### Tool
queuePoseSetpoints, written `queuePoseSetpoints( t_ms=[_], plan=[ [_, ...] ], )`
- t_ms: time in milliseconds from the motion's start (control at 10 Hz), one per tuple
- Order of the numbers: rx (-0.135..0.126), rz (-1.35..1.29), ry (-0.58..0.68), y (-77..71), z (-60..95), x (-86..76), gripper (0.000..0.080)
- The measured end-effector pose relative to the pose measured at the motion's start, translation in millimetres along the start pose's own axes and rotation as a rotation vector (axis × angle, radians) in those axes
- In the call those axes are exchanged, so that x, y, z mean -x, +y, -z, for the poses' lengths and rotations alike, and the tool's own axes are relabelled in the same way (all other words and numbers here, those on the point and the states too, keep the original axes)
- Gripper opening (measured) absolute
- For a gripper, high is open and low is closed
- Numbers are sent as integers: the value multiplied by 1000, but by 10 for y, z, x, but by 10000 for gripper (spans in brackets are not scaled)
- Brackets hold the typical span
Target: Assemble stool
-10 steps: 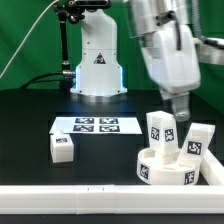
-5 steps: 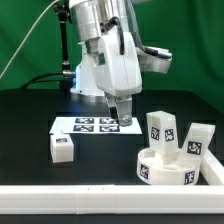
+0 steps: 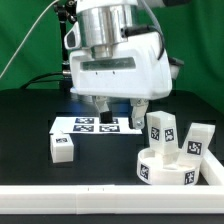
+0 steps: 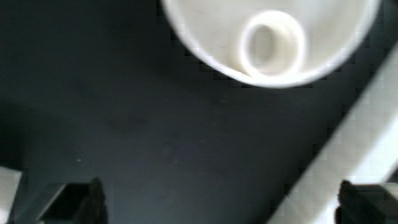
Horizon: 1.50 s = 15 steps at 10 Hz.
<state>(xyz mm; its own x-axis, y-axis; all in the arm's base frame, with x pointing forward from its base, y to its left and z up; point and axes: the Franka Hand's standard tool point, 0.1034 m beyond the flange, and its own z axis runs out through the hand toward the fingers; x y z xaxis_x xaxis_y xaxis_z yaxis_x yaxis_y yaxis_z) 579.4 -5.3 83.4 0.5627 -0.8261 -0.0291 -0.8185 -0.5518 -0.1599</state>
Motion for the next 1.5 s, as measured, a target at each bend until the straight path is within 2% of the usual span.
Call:
queuePoseSetpoints(
  t_ms=[300,600,700,1000,1200,1300,1500],
  plan=[
    [36,481,5,56,-1,-65,649],
    [45,626,5,61,-5,-64,649],
    [64,727,10,49,-9,-49,649],
    [122,1087,47,271,-78,-262,649],
    [146,1156,78,420,-136,-449,649],
    [154,1161,77,537,-146,-568,649],
    [153,1139,78,530,-150,-560,649]
  ],
)
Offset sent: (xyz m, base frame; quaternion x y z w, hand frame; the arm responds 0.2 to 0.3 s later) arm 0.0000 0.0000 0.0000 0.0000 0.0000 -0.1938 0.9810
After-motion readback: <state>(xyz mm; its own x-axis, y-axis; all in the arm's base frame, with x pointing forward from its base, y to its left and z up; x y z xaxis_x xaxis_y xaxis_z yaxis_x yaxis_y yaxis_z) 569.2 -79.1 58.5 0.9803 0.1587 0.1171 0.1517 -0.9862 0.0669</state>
